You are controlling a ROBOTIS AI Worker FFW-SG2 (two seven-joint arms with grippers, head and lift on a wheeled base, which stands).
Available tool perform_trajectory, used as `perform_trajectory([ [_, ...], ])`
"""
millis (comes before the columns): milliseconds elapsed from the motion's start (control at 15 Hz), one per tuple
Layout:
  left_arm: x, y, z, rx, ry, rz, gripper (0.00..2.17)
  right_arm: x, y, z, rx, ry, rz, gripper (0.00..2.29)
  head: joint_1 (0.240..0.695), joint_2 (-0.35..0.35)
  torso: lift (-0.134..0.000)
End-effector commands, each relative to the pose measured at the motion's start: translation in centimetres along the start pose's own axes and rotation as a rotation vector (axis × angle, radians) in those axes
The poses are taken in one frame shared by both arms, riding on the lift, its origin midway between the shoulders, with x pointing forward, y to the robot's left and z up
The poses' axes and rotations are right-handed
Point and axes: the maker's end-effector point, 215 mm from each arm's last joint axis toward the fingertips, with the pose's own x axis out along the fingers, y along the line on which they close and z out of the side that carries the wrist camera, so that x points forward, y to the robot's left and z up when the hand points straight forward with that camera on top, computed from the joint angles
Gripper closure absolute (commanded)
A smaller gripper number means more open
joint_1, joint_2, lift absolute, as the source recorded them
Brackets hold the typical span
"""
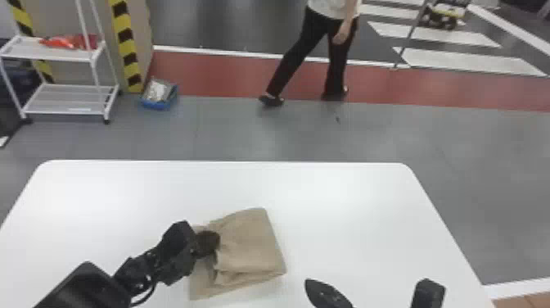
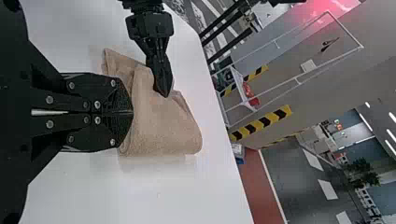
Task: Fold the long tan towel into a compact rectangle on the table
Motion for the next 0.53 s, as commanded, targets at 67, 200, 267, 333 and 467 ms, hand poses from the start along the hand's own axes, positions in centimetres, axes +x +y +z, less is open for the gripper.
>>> perform_trajectory([
  [67, -1.8, -0.2, -3.1, -0.068, 0.116, 0.025, 1.89, 1.1, -0.7, -0.4, -0.010, 0.013, -0.016, 1.77, 0.695, -0.176, 0.000],
  [200, -3.5, 0.2, -4.7, -0.113, 0.166, 0.053, 1.89, 1.7, -0.9, -0.8, -0.026, 0.024, -0.044, 1.77, 0.695, -0.160, 0.000],
  [267, -4.5, 0.5, -5.6, -0.132, 0.185, 0.069, 1.89, 2.0, -1.1, -0.8, -0.027, 0.024, -0.057, 1.77, 0.695, -0.148, 0.000],
  [333, -5.0, 0.6, -5.6, -0.145, 0.189, 0.077, 1.89, 2.4, -1.1, -0.8, -0.024, 0.025, -0.060, 1.77, 0.695, -0.123, 0.000],
  [467, -6.7, 1.8, -5.3, -0.200, 0.155, 0.105, 1.89, 3.8, -1.1, -1.2, -0.027, 0.042, -0.064, 1.77, 0.695, -0.098, 0.000],
])
